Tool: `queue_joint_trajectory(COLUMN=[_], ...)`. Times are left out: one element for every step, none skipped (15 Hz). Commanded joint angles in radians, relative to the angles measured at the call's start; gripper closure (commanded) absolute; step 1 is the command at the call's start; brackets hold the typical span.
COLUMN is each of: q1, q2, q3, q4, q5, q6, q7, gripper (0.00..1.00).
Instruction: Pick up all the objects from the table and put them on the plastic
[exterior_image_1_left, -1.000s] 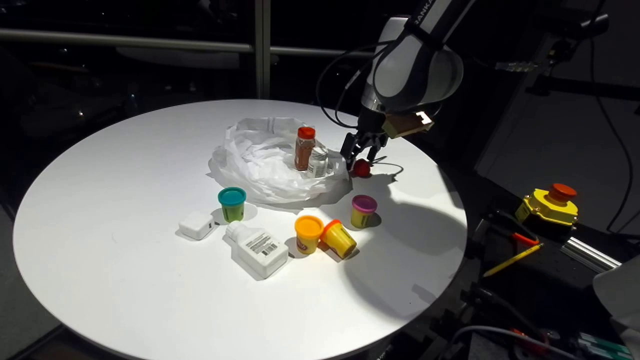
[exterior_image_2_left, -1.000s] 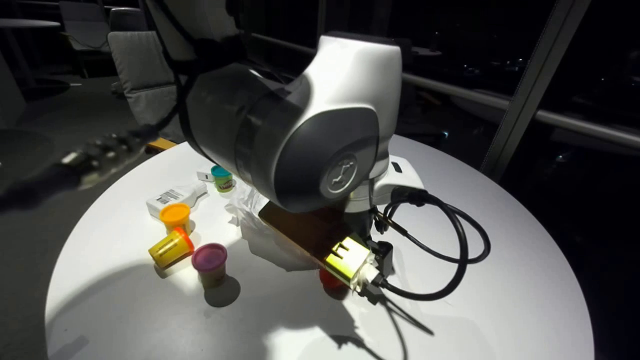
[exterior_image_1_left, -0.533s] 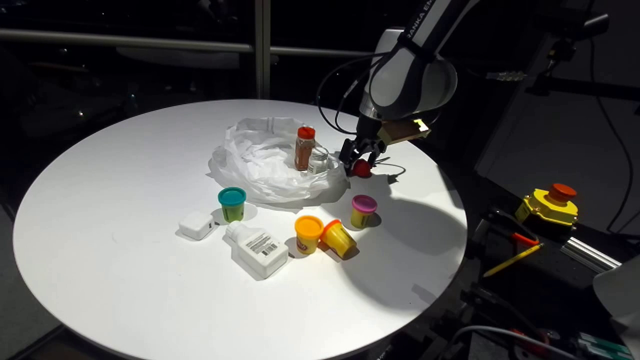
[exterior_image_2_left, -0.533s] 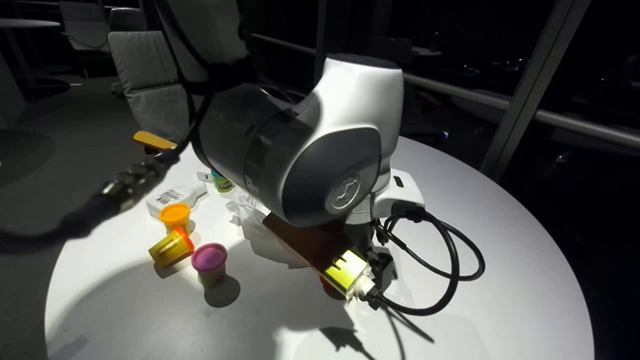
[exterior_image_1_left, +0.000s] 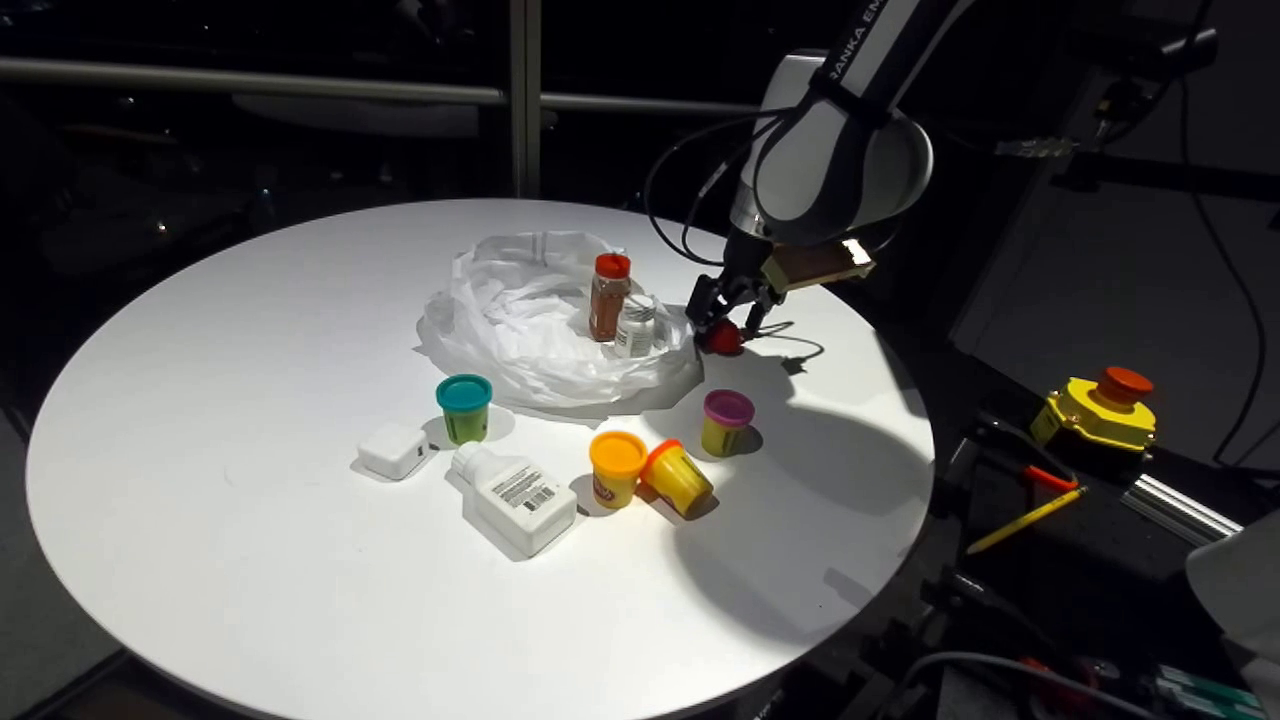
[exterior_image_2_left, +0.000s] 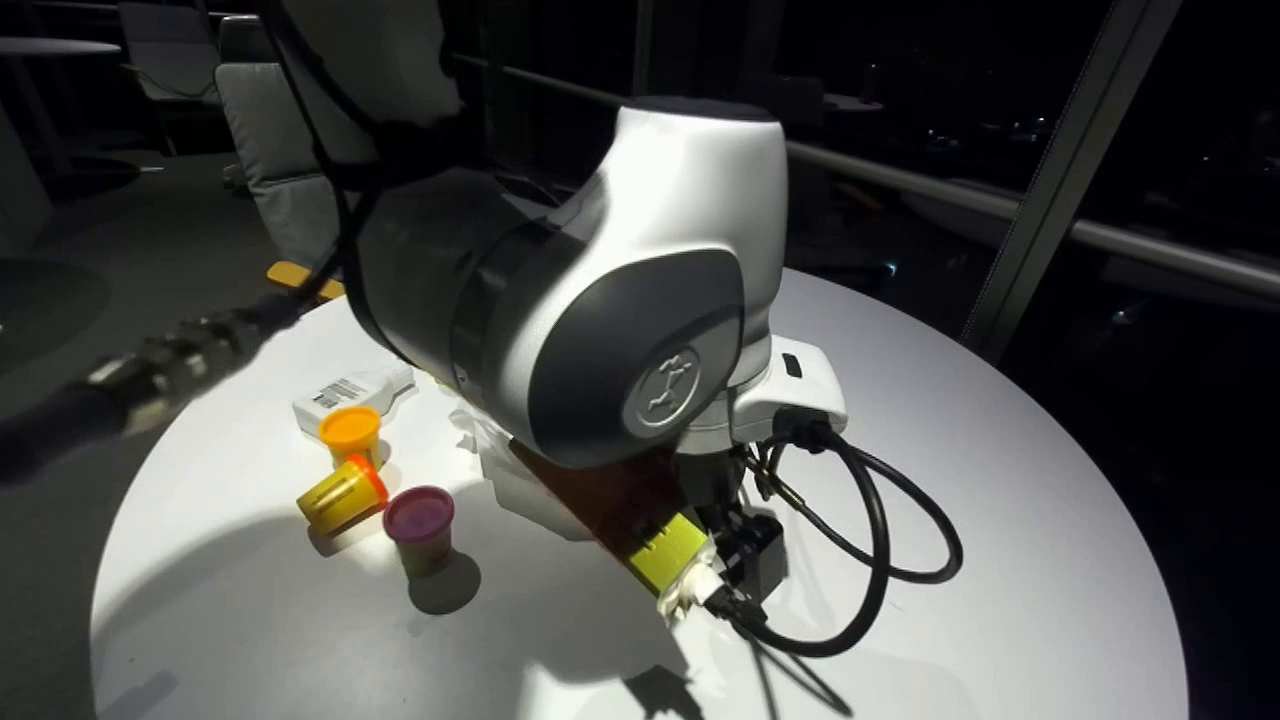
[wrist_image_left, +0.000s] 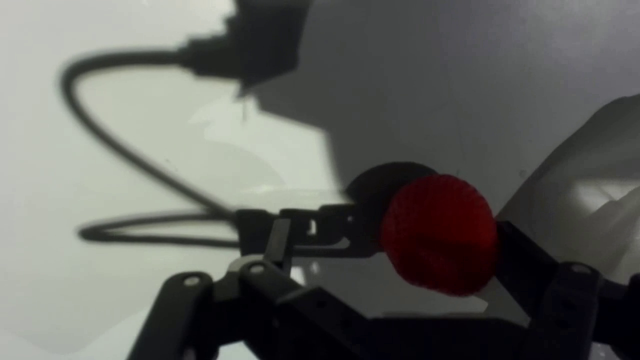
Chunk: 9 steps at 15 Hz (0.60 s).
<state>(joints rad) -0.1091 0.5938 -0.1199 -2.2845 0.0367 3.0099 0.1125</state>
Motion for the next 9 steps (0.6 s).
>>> queue_joint_trajectory(q1=[0.071,0.078,0.083,0.092,0.105,0.119,0.141,0.166,0.201], q2=[-0.041,-0.037,-0.036,-0.038,-0.036,-0.042,-0.046,-0.051,-0.060], q3=[-0.054,-0.057,-0.059,-0.063,-0.072,-0.082,-0.102,-0.125,-0.160], q4=[-0.052,-0.051,-0.050,-0.051,-0.043,-0.047,-0.051,-0.056,-0.067], q5=[0.008,0.009,0.009,0.009,0.007,0.006,0.003,-0.001,-0.005], q6=[-0.002,0.003,0.022,0.034,0.039,0.044,0.051,0.048,0.043], q7=[0.039,0.042,0.045,0.048,0.055,0.061,0.072,0.084,0.103], gripper=[0.19,0.28,0.34,0.42,0.51,0.58,0.67,0.73,0.77])
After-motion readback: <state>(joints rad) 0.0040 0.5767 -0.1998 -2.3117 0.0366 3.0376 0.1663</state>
